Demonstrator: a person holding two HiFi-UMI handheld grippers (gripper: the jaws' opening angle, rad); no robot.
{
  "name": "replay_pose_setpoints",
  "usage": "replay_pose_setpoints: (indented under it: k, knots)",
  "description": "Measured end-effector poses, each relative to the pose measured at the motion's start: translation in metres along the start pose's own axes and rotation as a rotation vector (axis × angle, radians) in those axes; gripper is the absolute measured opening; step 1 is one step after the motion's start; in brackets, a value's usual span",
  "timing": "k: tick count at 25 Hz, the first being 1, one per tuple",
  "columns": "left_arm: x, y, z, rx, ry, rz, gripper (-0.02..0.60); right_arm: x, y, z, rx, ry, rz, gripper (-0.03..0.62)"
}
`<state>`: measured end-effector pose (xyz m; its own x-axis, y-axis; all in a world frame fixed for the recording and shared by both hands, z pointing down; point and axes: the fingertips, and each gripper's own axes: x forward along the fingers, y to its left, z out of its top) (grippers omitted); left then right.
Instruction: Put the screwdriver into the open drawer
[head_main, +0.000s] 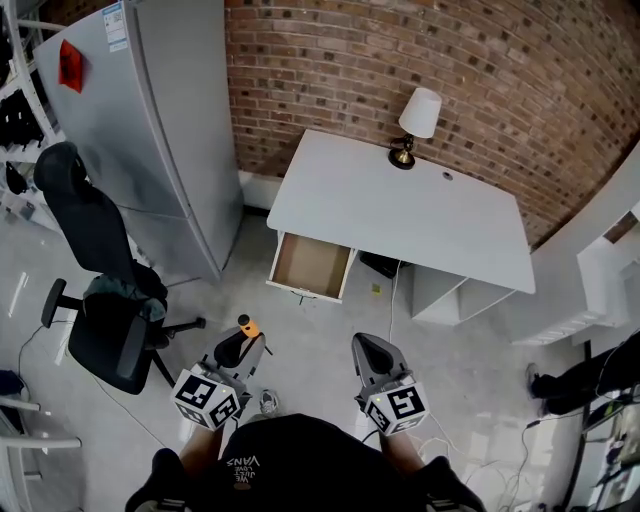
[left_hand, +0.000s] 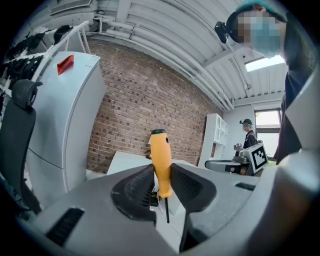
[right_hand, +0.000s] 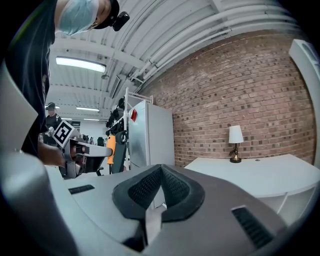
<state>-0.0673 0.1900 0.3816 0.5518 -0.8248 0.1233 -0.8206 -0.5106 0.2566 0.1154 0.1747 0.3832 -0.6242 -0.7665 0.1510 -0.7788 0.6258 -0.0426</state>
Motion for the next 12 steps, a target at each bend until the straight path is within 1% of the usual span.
replay_pose_setpoints:
  k: [7, 12]
  knots:
    - [0.018, 0.059, 0.012, 0.000, 0.043, -0.053, 0.103, 0.048, 0.001, 0.004, 0.029, 0.016, -0.077, -0.005]
    - [0.039, 0.086, 0.017, 0.000, 0.074, -0.101, 0.101, 0.067, -0.012, 0.005, 0.043, 0.032, -0.154, -0.005]
